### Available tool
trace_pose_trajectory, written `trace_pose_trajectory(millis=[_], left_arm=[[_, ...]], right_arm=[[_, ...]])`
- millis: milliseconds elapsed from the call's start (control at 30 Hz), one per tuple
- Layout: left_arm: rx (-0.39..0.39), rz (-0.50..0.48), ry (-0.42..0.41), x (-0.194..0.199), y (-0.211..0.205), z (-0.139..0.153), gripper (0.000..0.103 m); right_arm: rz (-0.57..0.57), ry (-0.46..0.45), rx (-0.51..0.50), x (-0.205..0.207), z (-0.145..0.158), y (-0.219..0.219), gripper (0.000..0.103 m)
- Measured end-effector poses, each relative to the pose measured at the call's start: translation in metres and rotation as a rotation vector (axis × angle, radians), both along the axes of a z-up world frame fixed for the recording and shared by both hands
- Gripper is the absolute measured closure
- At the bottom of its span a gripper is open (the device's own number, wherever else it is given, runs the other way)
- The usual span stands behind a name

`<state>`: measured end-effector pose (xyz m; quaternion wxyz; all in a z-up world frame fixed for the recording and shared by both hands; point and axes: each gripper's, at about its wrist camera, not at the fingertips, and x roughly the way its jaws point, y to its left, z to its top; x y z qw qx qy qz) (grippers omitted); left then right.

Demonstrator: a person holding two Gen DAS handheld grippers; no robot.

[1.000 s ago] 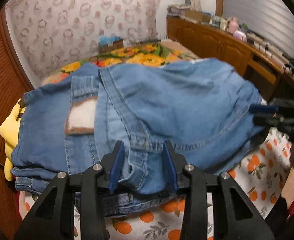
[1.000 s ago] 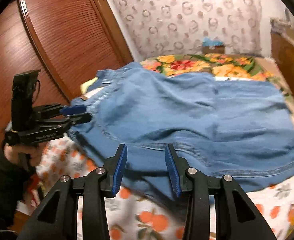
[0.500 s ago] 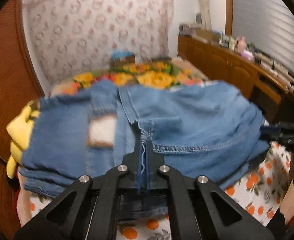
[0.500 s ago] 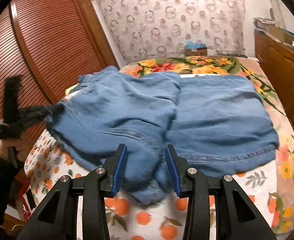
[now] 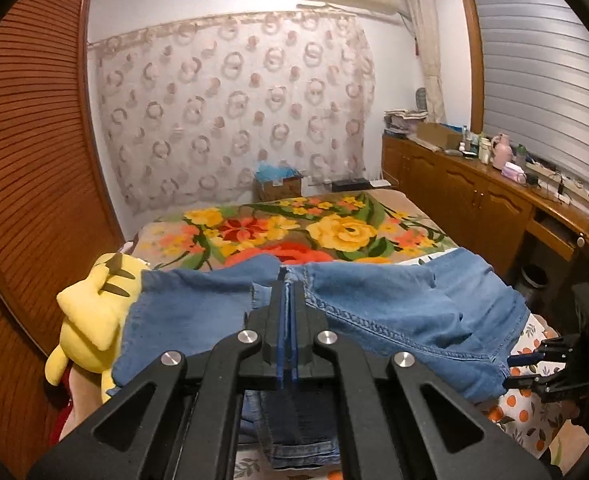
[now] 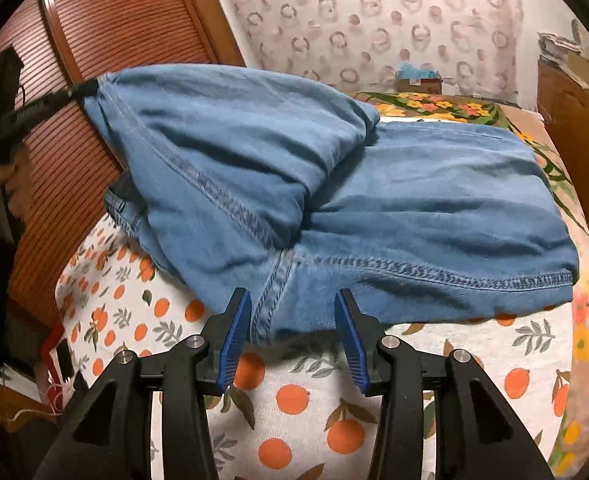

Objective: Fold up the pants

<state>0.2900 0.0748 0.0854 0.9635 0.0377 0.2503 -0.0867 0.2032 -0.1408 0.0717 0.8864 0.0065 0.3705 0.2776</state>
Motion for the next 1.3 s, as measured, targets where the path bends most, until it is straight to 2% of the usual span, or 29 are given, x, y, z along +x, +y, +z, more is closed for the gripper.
trace_pose_trajectory(millis=[167,267,467,600,700,833,967,1100,1200,1300], left_arm=[[0.002,0.016,0.02,-0.011,0.011,-0.012,0.101],[-0.011,0.026,0.069,-0.022,0.019,-0.033,0.101],[0.016,0.039,0.17,-0.045,0.022,-0.09,0.101],[0.013,0.048,0.214,-0.05,0.023,-0.111,0.1],[-0.009,0.05,0.209,-0.051,0.027,-0.107,0.092],[-0.021,0.061,0.162,-0.051,0.038,-0.092,0.072],[-0.03,0.049,0.141,-0.038,0.041,-0.079,0.067],[0.004,0.011,0.132,-0.006,0.027,-0.069,0.067],[0.014,-0.047,0.172,0.026,0.013,-0.066,0.067],[0.062,-0.092,0.218,0.067,-0.004,-0.07,0.067]], right_arm=[[0.013,-0.011,-0.016,0.004,0.001,0.004,0.057],[0.023,-0.031,0.0,0.007,0.0,-0.004,0.057],[0.016,-0.05,0.03,0.001,0.007,-0.016,0.057],[-0.014,-0.067,0.023,0.008,0.012,-0.006,0.057],[-0.018,-0.08,0.033,0.014,0.014,0.007,0.057],[-0.025,-0.063,0.033,0.026,0.009,0.015,0.057],[-0.019,-0.026,-0.005,0.031,-0.005,0.014,0.057],[0.0,-0.012,-0.044,0.033,-0.008,0.012,0.057],[-0.012,-0.033,-0.006,0.037,0.004,0.006,0.057],[-0.013,-0.059,0.021,0.044,0.016,0.009,0.057]])
